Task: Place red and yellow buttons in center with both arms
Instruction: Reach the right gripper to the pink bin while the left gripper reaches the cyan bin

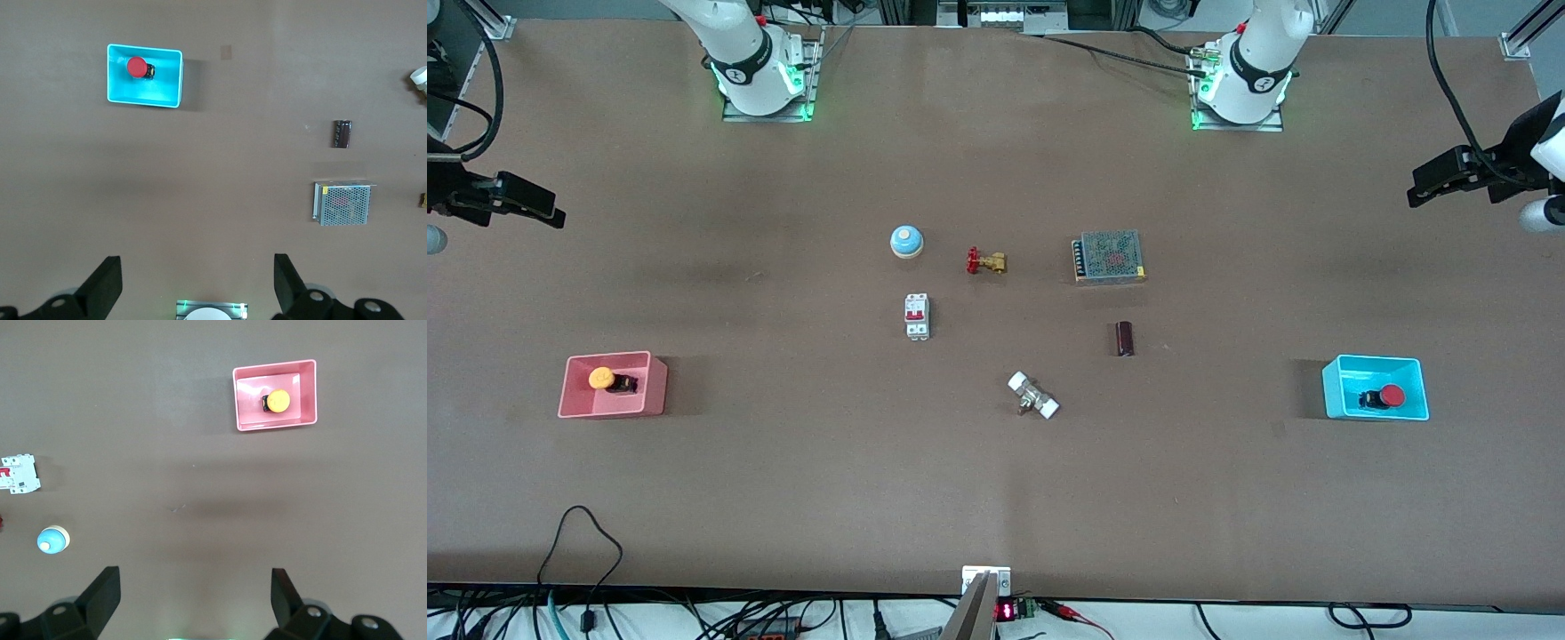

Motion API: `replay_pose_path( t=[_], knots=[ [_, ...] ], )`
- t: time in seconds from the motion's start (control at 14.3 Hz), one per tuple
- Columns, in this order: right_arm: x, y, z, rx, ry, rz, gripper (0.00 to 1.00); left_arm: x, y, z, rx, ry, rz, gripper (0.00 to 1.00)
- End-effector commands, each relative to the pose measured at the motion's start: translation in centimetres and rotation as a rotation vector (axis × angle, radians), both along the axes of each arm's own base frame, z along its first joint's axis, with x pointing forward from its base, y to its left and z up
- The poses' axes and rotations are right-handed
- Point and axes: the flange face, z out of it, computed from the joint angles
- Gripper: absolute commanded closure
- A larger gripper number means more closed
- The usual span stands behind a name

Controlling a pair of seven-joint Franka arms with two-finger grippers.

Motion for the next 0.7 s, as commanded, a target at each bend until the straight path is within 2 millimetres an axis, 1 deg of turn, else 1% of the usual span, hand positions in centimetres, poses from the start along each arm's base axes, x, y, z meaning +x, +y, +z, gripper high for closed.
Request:
replay_pose_path(
  t=[0.0, 0.21, 0.28, 0.35, 0.42, 0.49, 0.63],
  knots=[
    [-1.4, -0.1, -0.1, -0.008, 0.013, -0.012, 0.00, -0.6, 0.2, 0.5, -0.016, -0.021, -0.016, 0.00],
    [-1.4, -0.5, -0.1, -0.008, 0.015, -0.018, 0.00, -0.4, 0.2, 0.4, -0.016, -0.030, -0.016, 0.00],
    [-1.4, -0.7, -0.2, -0.008, 0.015, -0.019, 0.00, -0.1, 0.2, -0.1, -0.016, -0.032, -0.017, 0.00],
    [-1.2, -0.9, -0.6, -0.008, 0.021, -0.024, 0.00, 0.2, 0.2, -1.0, -0.016, -0.037, -0.017, 0.00],
    [-0.9, -1.0, -1.3, -0.010, 0.026, -0.024, 0.00, 0.6, 0.4, -2.6, -0.018, -0.046, -0.034, 0.00],
    [0.0, -1.1, -2.5, -0.013, 0.029, -0.018, 0.00, 1.4, 1.4, -4.6, -0.016, -0.058, -0.061, 0.00],
    [1.5, -2.2, -4.7, -0.037, 0.024, -0.022, 0.00, 3.9, 4.1, -8.9, -0.015, -0.065, -0.067, 0.00]
  ],
)
